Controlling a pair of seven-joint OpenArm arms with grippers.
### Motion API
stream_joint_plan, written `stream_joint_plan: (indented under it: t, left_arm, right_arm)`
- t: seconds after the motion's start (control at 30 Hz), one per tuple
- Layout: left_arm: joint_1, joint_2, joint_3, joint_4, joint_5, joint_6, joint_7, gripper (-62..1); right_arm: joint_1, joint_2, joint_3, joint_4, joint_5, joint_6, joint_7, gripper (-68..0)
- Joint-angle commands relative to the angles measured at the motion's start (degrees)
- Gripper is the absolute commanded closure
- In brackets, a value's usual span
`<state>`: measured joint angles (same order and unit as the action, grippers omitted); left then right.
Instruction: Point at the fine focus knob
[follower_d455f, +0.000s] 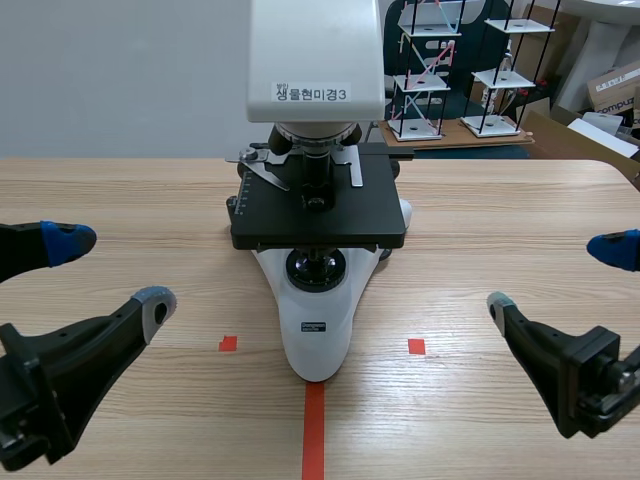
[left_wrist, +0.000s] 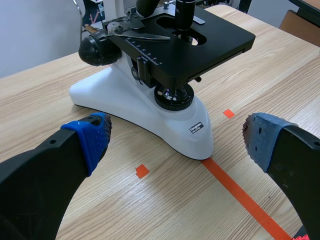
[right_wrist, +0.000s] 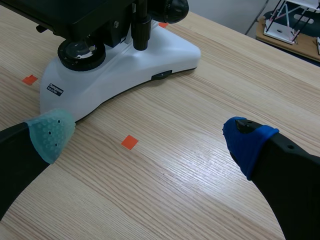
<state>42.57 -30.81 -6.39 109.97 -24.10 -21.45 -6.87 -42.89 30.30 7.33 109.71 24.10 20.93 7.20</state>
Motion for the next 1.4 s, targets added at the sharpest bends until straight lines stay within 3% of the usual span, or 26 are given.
stream_joint_plan:
  t: [0.0,0.43,0.6,0.67,0.8,0.9,1.0,1.1,1.2,1.37]
  left_arm:
    - [0.4,0.2,-0.5,0.3,-0.5,-0.1,-0.8,-55.3]
    - [0.4,0.2,-0.5,0.3,-0.3,-0.1,-0.8,-55.3]
    - [0.4,0.2,-0.5,0.3,-0.3,-0.1,-0.8,-55.3]
    - [0.4,0.2,-0.5,0.3,-0.3,-0.1,-0.8,-55.3]
    - [0.4,0.2,-0.5,0.3,-0.3,-0.1,-0.7,-55.3]
    - [0.4,0.2,-0.5,0.3,-0.3,-0.1,-0.7,-55.3]
    - [0.4,0.2,-0.5,0.3,-0.3,-0.1,-0.7,-55.3]
    - [0.4,0.2,-0.5,0.3,-0.3,-0.1,-0.7,-55.3]
    - [0.4,0.2,-0.5,0.3,-0.3,-0.1,-0.7,-55.3]
    - [0.4,0.2,-0.5,0.3,-0.3,-0.1,-0.7,-55.3]
  right_arm:
    - [0.0,0.5,-0.2,1.0,0.6,-0.2,0.9,-67.9]
    - [0.0,0.5,-0.2,1.0,0.6,-0.3,0.9,-67.9]
    - [0.1,0.5,-0.2,1.0,0.6,-3.3,0.8,-67.9]
    - [0.2,0.5,-0.2,0.9,0.6,-5.0,0.8,-61.2]
    - [2.5,0.5,-0.2,-0.3,0.6,-7.9,0.4,-34.0]
    - [5.2,0.5,-0.2,-2.0,0.6,-7.9,-0.5,-19.4]
    - [8.1,0.5,-0.3,-4.3,0.6,-7.9,-0.9,-9.1]
    - [11.6,0.5,-0.3,-7.5,0.6,-7.8,-0.9,-2.6]
    - [15.7,0.5,-0.3,-11.6,0.5,-7.6,-0.9,-1.6]
    - [23.7,0.5,-0.5,-20.2,0.4,-3.0,-0.8,-0.2]
